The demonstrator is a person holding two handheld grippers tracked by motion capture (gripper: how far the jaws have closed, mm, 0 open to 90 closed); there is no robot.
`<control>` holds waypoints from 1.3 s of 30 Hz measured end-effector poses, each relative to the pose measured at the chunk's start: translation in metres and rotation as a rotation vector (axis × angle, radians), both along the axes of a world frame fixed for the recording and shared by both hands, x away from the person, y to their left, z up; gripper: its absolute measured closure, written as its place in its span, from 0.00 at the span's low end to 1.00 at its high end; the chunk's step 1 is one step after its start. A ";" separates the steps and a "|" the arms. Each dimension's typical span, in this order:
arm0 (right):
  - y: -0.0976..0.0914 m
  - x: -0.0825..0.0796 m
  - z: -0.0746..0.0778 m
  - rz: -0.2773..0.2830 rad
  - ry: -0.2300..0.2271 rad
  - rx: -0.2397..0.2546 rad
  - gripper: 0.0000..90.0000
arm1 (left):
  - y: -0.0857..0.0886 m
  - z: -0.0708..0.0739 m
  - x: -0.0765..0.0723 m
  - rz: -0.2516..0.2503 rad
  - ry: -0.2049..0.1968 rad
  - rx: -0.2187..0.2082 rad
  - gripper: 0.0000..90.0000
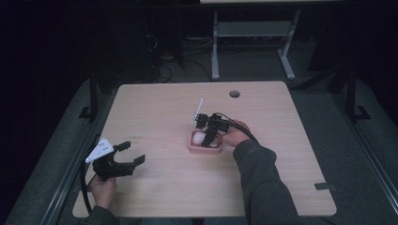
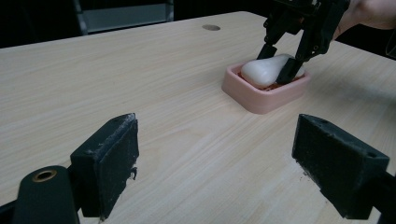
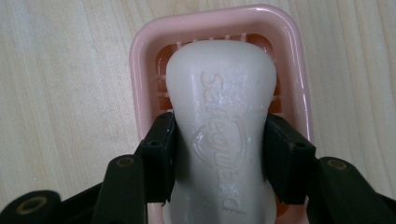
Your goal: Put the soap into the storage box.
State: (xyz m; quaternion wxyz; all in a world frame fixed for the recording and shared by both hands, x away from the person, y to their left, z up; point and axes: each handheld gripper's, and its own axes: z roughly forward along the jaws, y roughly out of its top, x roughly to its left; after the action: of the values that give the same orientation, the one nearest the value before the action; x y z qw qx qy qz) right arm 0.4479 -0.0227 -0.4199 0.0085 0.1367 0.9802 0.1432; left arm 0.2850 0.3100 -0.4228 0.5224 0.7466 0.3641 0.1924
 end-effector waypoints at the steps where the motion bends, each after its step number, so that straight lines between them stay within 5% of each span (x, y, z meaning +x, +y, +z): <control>1: 0.000 0.000 0.000 0.000 0.001 0.001 0.54 | 0.000 0.000 0.000 0.000 0.000 0.000 0.16; 14: 0.000 0.000 0.000 -0.002 0.007 0.000 0.53 | 0.000 0.000 0.000 -0.002 -0.001 0.001 0.16; 39: -0.019 -0.014 0.034 -0.038 -0.048 0.121 0.44 | -0.002 0.000 0.000 -0.004 0.004 0.005 0.16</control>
State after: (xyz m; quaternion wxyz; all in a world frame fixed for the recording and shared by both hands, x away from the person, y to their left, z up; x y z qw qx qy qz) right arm 0.4335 -0.0419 -0.3857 0.0262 0.1522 0.9664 0.2054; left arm 0.2852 0.3084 -0.4230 0.5203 0.7491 0.3630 0.1908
